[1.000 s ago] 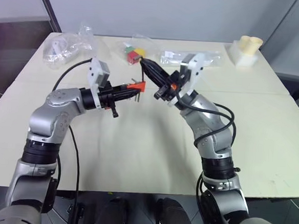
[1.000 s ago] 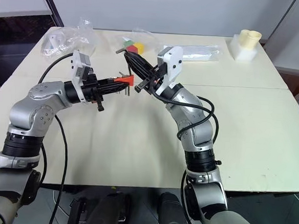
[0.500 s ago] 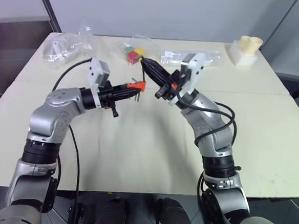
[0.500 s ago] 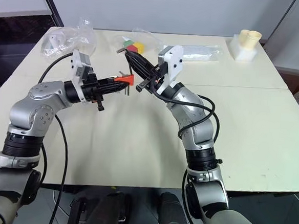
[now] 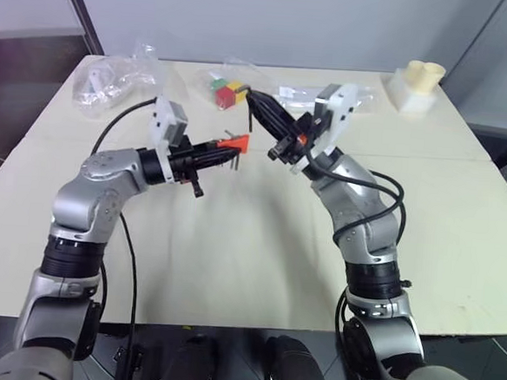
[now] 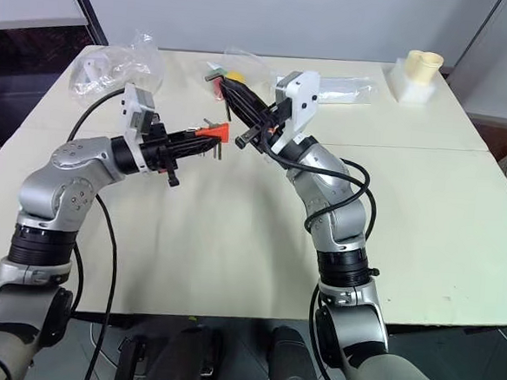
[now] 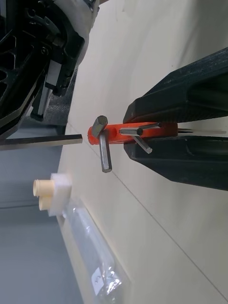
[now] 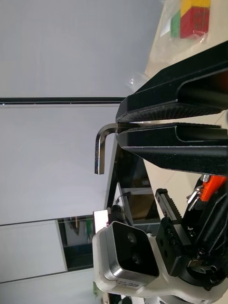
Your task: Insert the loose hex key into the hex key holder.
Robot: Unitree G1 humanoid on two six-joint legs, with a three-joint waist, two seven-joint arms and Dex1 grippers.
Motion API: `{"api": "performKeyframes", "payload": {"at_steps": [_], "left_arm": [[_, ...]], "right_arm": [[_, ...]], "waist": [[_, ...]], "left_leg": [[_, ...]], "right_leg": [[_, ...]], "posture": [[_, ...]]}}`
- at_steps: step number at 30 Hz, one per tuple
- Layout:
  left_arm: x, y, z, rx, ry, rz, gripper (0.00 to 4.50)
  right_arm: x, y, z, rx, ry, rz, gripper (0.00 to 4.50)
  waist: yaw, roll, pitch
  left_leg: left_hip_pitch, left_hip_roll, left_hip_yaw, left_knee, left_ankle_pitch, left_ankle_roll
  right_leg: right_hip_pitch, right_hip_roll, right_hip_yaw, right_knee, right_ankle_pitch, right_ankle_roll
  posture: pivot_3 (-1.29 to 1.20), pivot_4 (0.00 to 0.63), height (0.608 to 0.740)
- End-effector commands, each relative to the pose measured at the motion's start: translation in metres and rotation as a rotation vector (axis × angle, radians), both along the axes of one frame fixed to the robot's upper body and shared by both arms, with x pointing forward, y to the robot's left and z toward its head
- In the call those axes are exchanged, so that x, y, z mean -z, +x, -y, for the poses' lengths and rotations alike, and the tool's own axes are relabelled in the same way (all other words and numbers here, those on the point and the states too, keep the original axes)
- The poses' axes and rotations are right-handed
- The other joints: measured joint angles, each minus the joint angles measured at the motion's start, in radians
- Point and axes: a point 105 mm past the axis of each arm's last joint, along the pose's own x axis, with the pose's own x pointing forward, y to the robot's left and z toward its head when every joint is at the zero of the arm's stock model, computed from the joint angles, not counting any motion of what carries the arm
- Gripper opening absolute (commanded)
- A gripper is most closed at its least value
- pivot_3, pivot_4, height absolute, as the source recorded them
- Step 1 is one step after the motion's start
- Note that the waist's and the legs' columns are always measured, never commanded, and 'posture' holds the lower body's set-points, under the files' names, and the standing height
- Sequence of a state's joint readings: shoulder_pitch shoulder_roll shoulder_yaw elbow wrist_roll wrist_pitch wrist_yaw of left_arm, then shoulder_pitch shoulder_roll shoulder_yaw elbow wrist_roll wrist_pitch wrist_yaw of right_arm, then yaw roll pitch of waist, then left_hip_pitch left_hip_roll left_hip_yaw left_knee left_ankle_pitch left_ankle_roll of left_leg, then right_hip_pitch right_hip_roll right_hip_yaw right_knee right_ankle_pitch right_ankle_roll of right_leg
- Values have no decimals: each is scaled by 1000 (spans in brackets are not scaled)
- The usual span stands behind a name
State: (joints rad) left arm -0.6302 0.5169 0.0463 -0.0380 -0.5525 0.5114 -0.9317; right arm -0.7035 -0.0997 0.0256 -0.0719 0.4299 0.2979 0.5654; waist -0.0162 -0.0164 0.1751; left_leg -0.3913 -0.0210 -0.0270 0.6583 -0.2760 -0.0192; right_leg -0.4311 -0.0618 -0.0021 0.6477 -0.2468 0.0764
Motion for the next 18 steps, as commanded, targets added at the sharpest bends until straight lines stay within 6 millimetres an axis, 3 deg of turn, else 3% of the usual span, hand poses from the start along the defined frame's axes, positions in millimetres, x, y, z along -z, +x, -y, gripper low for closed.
{"api": "performKeyframes", "payload": {"at_steps": [1,18], "left_arm": [[-18,-1,-2,-6,-25,69,0],[-16,-1,0,-7,-29,64,0]], "right_arm": [[-17,-6,0,-12,33,53,80],[-29,-14,-8,-72,128,4,80]], "waist": [[0,0,0],[1,0,0]], "left_leg": [[0,0,0,0,0,0],[0,0,0,0,0,0]], "right_leg": [[0,0,0,0,0,0],[0,0,0,0,0,0]], "posture": [[0,150,740],[0,150,740]]}}
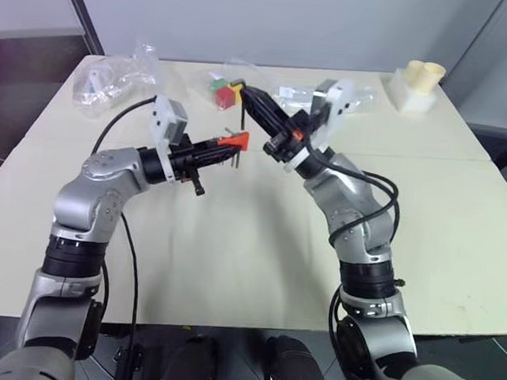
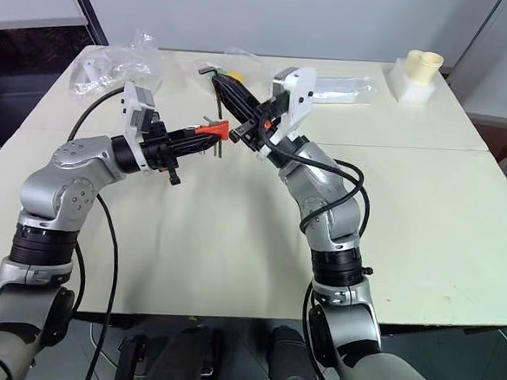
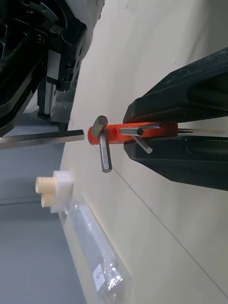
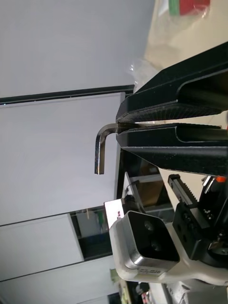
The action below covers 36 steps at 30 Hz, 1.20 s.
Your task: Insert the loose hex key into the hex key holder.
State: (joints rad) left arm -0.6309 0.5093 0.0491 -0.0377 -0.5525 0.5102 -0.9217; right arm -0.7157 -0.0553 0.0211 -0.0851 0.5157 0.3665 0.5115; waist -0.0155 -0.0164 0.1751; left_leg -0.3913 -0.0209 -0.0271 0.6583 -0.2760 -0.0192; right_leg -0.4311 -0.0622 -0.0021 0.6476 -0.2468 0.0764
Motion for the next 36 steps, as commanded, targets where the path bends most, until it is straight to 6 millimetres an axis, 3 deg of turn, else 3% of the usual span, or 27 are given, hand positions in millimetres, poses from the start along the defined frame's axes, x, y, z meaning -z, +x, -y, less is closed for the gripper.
{"api": "performKeyframes", "payload": {"at_steps": [1,36], "left_arm": [[-16,-2,-1,0,-21,64,0],[-26,-3,-1,-5,-63,78,0]], "right_arm": [[-25,-12,2,-10,46,83,80],[-20,-6,7,30,34,89,80]], "waist": [[0,0,0],[-1,0,0]], "left_leg": [[0,0,0,0,0,0],[0,0,0,0,0,0]], "right_leg": [[0,0,0,0,0,0],[0,0,0,0,0,0]], "posture": [[0,150,740],[0,150,740]]}}
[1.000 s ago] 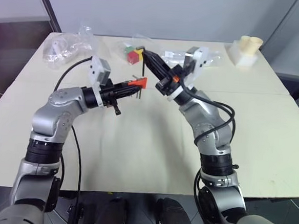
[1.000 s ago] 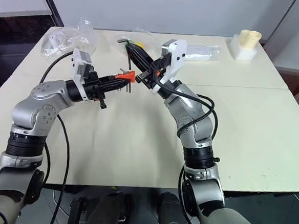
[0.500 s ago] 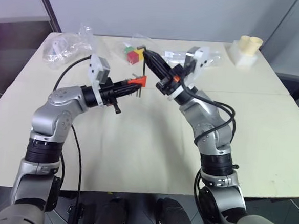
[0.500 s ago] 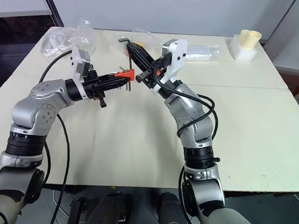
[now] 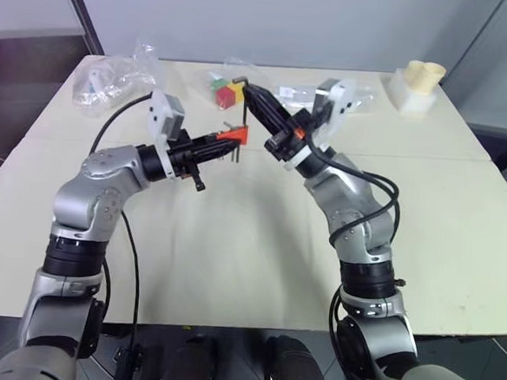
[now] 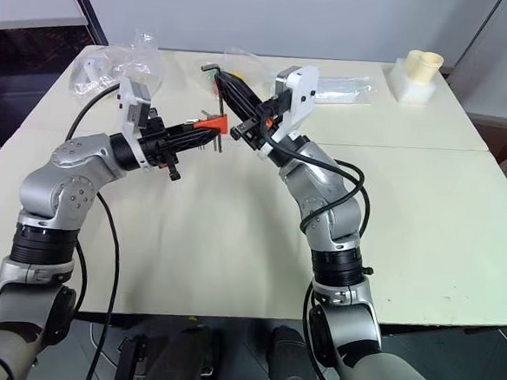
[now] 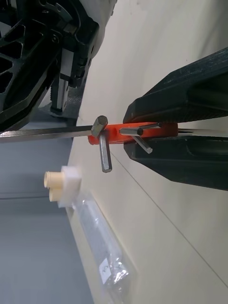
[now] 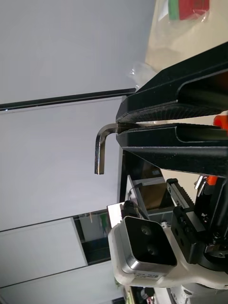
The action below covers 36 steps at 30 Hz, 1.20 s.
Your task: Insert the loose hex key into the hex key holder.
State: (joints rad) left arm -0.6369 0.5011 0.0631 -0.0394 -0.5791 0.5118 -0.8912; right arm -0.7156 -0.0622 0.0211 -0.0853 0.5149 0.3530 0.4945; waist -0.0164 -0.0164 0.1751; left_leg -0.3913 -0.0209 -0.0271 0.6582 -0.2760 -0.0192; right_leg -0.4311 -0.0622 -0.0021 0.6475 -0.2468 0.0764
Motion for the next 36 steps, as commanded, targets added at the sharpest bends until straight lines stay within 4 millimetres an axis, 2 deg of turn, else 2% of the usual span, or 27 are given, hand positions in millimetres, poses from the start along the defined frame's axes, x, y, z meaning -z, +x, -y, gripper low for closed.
{"api": "performKeyframes", "payload": {"at_steps": [1,36], "left_arm": [[-20,-5,0,10,-23,73,0],[-21,-9,3,24,-19,76,0]], "right_arm": [[-19,-7,5,8,27,83,80],[-14,-3,3,9,17,78,80]], "waist": [[0,0,0],[0,0,0]], "left_leg": [[0,0,0,0,0,0],[0,0,0,0,0,0]], "right_leg": [[0,0,0,0,0,0],[0,0,0,0,0,0]], "posture": [[0,150,740],[0,150,740]]}}
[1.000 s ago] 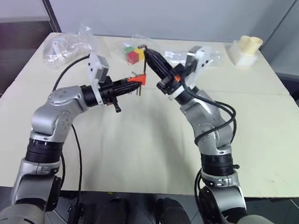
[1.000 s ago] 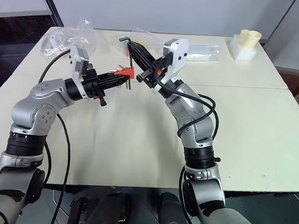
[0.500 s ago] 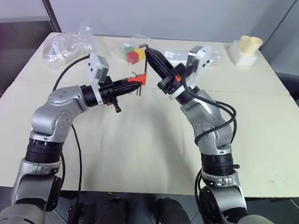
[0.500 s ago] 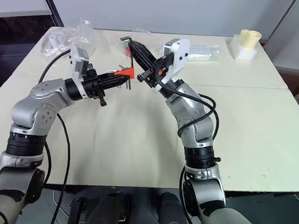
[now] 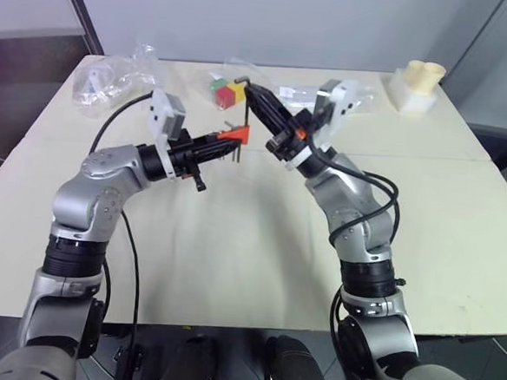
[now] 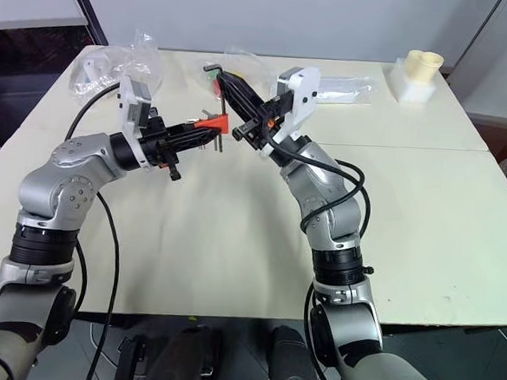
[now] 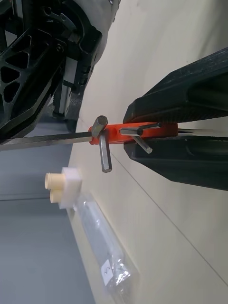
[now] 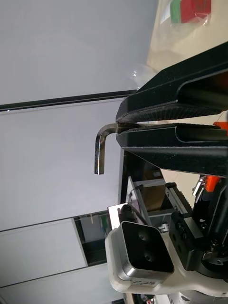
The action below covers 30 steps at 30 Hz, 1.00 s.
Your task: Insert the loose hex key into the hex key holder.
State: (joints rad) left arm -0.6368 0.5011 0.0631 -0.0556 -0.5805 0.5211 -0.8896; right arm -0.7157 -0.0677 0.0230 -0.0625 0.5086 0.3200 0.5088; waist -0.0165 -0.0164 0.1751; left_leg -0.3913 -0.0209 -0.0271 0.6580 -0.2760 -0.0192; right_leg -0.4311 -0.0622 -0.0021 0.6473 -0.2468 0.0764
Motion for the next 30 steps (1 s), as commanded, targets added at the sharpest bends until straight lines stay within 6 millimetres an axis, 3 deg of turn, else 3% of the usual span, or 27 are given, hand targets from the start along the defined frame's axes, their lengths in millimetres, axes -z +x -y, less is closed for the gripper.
{"api": "performKeyframes", "payload": {"at_steps": [1,17,20,27,30], "left_arm": [[-19,-7,1,18,-23,71,0],[-23,-6,0,11,-42,75,0],[-23,-5,0,10,-43,75,0],[-21,-5,-1,8,-40,71,0],[-22,-4,-1,6,-39,72,0]], "right_arm": [[-15,-5,1,4,18,64,80],[-13,-7,0,0,9,59,80],[-12,-7,0,-1,8,61,1076],[-13,-8,1,0,0,71,4459],[-15,-11,2,-11,0,74,4459]], "waist": [[0,0,0],[0,0,0],[0,0,0],[0,0,0],[0,0,0]], "left_leg": [[0,0,0,0,0,0],[0,0,0,0,0,0],[0,0,0,0,0,0],[0,0,0,0,0,0],[0,0,0,0,0,0]], "right_leg": [[0,0,0,0,0,0],[0,0,0,0,0,0],[0,0,0,0,0,0],[0,0,0,0,0,0],[0,0,0,0,0,0]], "posture": [[0,150,740],[0,150,740],[0,150,740],[0,150,740],[0,150,740]]}}
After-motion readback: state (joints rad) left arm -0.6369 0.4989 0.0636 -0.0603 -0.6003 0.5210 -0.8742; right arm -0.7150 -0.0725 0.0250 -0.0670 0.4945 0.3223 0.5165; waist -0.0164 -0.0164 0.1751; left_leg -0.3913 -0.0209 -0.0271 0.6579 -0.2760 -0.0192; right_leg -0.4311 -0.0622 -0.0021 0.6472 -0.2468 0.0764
